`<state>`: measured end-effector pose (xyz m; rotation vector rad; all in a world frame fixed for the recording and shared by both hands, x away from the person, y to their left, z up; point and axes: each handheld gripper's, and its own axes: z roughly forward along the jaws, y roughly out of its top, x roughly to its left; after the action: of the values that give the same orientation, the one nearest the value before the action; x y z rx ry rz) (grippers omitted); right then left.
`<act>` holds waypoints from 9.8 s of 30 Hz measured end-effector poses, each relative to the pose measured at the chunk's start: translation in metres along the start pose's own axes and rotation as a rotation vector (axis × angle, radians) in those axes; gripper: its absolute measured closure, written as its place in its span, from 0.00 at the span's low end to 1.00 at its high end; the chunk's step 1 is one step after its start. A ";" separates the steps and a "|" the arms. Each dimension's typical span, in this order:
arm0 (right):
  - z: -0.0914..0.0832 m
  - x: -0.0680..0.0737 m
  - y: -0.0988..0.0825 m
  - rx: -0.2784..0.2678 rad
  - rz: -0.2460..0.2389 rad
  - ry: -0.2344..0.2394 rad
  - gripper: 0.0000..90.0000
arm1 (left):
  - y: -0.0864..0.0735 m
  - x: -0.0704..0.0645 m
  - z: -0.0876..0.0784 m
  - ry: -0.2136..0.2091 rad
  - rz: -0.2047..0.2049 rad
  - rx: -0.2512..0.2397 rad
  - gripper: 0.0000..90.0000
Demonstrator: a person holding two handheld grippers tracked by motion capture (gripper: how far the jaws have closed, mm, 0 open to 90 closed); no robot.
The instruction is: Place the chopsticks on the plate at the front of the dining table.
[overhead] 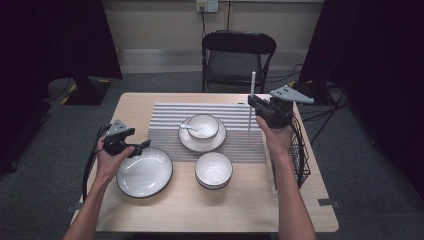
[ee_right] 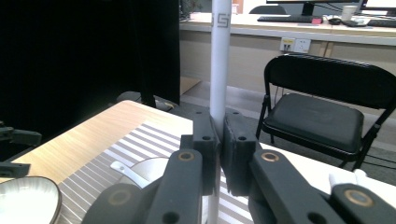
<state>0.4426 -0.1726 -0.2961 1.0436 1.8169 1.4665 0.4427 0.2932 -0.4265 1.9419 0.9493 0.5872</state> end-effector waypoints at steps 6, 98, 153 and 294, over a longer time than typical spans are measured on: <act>0.003 0.004 0.000 -0.014 0.021 0.028 0.95 | 0.008 -0.014 0.003 -0.071 0.003 -0.024 0.21; 0.078 0.109 0.005 0.001 -0.014 0.305 0.83 | 0.069 -0.091 0.054 -0.430 -0.001 -0.230 0.96; 0.095 0.097 -0.029 0.092 -0.014 0.251 0.60 | 0.051 -0.069 0.031 -0.405 -0.011 -0.201 0.96; 0.069 0.016 -0.161 0.375 0.074 0.004 0.33 | 0.035 0.007 0.089 -0.244 -0.172 -0.022 0.96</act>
<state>0.4555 -0.1377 -0.4682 1.2971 2.1278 1.1916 0.5230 0.2432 -0.4415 1.8399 0.9366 0.2545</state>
